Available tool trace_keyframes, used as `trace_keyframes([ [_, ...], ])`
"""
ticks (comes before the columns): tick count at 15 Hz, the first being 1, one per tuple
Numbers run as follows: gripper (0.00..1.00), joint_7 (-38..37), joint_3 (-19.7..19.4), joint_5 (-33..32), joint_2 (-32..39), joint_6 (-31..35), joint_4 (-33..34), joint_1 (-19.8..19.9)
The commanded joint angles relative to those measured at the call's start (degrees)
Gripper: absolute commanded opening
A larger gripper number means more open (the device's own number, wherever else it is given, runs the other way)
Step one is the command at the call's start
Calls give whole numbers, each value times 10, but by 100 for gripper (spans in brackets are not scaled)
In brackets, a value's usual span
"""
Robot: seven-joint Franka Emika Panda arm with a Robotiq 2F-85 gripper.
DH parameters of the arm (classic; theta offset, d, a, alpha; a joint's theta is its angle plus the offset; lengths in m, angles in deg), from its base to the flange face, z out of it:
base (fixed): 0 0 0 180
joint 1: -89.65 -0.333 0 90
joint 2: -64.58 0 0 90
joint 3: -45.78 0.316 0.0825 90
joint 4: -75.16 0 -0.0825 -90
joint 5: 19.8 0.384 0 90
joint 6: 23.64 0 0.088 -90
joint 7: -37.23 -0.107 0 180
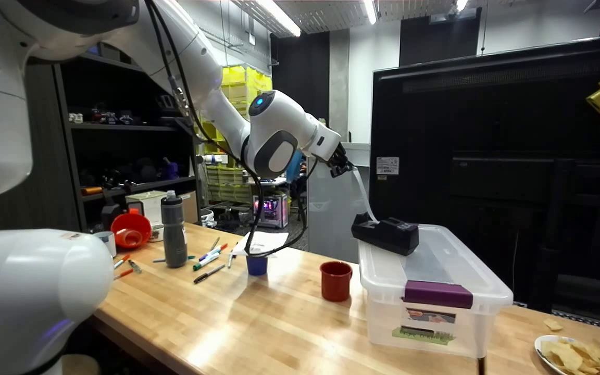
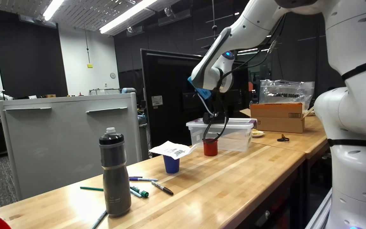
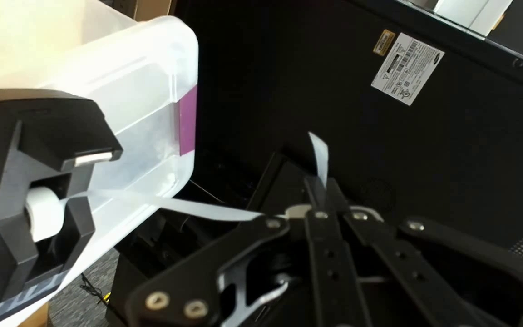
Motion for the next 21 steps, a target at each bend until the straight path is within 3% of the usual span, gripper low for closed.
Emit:
trace_keyframes([
  [1, 0, -2, 1, 2, 13, 0, 9, -1],
  [21, 0, 9, -21, 16, 86, 27, 12, -28],
])
